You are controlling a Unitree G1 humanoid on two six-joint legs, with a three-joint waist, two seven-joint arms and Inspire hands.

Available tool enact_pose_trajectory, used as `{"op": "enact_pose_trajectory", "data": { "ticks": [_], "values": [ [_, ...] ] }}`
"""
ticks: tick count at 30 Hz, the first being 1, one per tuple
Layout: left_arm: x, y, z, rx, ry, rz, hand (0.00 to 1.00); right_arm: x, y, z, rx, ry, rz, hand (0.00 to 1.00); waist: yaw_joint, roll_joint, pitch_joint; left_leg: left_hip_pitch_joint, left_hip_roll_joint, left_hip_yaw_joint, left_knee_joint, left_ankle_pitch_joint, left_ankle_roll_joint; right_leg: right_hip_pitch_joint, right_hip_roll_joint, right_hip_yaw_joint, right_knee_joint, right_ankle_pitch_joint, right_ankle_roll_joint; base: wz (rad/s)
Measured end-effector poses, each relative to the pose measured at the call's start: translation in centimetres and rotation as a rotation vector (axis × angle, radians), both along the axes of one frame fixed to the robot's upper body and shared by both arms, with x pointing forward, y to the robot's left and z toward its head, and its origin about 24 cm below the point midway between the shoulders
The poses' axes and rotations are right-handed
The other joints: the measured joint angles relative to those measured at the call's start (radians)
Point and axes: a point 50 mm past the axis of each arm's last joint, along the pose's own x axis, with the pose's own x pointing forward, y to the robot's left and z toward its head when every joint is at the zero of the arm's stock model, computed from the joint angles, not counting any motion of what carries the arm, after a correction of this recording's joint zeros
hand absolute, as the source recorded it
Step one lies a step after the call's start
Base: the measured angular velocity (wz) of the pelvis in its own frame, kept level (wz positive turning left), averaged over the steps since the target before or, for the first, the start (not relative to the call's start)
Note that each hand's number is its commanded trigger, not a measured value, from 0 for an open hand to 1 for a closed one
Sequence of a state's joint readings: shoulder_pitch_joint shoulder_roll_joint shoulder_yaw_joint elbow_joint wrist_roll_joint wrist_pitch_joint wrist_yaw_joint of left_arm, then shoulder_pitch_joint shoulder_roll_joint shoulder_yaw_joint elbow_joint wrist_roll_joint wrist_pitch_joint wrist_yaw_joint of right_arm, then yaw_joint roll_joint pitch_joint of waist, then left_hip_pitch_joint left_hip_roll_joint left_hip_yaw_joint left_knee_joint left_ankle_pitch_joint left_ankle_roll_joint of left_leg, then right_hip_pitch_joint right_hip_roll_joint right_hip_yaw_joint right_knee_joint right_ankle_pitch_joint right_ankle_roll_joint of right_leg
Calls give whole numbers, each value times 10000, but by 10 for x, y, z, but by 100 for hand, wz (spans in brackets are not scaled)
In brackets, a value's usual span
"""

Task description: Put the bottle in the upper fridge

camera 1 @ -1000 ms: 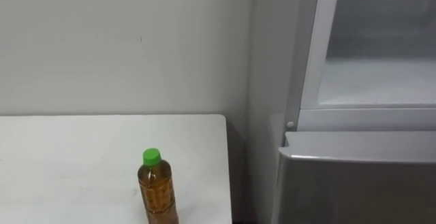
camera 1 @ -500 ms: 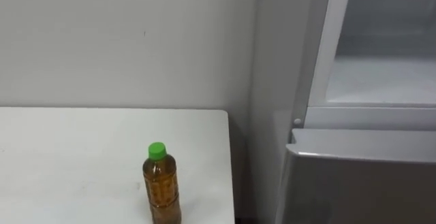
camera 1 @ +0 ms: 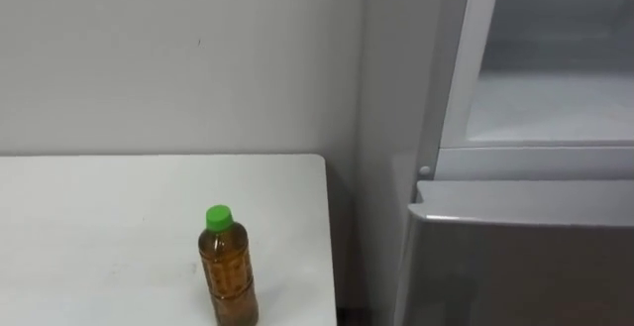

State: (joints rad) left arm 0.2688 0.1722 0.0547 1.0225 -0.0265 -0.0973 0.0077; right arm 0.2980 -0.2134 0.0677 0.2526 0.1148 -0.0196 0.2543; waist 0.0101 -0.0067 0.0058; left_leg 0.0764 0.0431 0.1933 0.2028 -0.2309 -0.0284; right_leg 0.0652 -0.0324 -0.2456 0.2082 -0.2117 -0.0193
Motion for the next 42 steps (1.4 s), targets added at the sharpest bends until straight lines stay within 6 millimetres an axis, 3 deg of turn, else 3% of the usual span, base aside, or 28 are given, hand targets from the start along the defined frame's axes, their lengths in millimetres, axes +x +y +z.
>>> {"op": "enact_pose_trajectory", "data": {
  "ticks": [10,19,38,40,42],
  "values": [
    [0,2,1,65,6,-28,0,11,-4,21,-336,-680,472,0,211,-89,33,34,15,222,-42,49,78,-148,3,247,142,20,-27,-7],
    [-1,5,0,140,182,-202,0,26,-6,55,-776,-1852,950,0,215,-196,77,49,27,239,-53,52,82,-141,23,254,139,50,-40,-1],
    [1,9,1,362,307,-625,0,40,12,104,-201,-3774,1807,0,394,-186,72,-193,153,249,192,55,79,-293,122,268,157,164,-140,-1],
    [0,9,1,353,376,-634,0,47,15,112,-138,-4159,1944,0,440,-182,70,-196,159,250,196,56,77,-301,124,261,166,170,-151,0],
    [1,9,1,419,431,-919,0,60,28,137,241,-5435,2512,0,530,-180,65,-207,160,236,202,56,77,-304,115,243,122,171,-154,5]
  ]
}}
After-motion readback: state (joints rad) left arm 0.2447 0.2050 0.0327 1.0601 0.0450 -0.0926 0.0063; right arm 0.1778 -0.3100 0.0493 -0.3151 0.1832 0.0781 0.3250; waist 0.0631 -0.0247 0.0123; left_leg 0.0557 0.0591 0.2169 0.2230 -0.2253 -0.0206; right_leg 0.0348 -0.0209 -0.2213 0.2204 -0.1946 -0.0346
